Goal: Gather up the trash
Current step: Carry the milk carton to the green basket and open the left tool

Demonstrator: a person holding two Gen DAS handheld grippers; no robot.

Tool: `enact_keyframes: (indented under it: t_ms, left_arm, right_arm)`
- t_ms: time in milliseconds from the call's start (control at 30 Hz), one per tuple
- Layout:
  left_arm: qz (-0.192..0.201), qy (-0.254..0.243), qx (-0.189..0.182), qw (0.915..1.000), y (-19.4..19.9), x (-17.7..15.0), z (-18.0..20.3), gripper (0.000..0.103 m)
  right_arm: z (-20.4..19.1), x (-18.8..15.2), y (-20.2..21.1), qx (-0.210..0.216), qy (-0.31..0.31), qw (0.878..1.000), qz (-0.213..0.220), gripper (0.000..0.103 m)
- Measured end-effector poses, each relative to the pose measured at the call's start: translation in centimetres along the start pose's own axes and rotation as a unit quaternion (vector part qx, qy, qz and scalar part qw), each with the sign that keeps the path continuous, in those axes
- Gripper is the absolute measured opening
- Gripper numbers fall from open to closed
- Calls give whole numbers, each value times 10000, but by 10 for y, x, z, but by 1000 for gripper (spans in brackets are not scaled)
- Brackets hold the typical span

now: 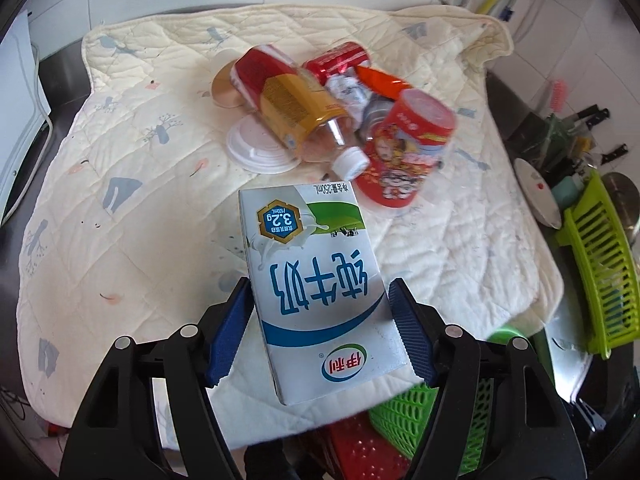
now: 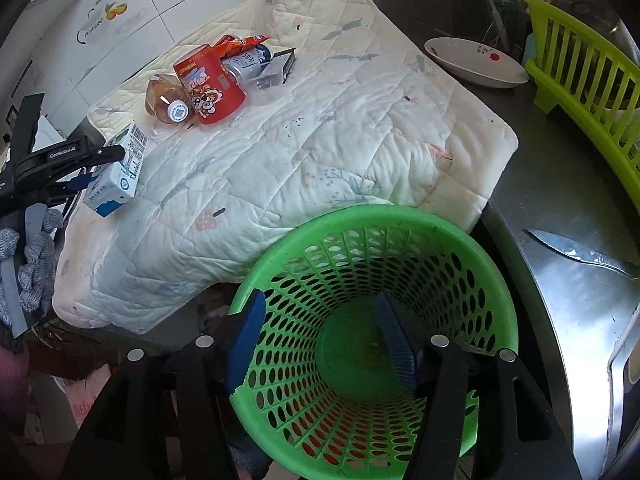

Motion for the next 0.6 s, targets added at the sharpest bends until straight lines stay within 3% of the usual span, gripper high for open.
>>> enact_keyframes:
  t_ms: [267,600]
  left_arm:
    - [105,-698,-597,9957,30,-21,78,68]
    - [-94,-1539,-1258,9800,30,-65,173,68]
  right_arm:
    - [14,5,25,-42,-26,9996,285,63]
    - [43,5,58,-214,-152,9974,666,67]
Point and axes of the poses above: each gripper's, at about its wrist camera, not at the fingertips, and y roughly against the way its jaws point, z to its right, x to its top, the point moved 9 cm from there along -y, roughly the way its jaws point, and after that the axes turned 13 degrees about -y, right-handed, at the moved point
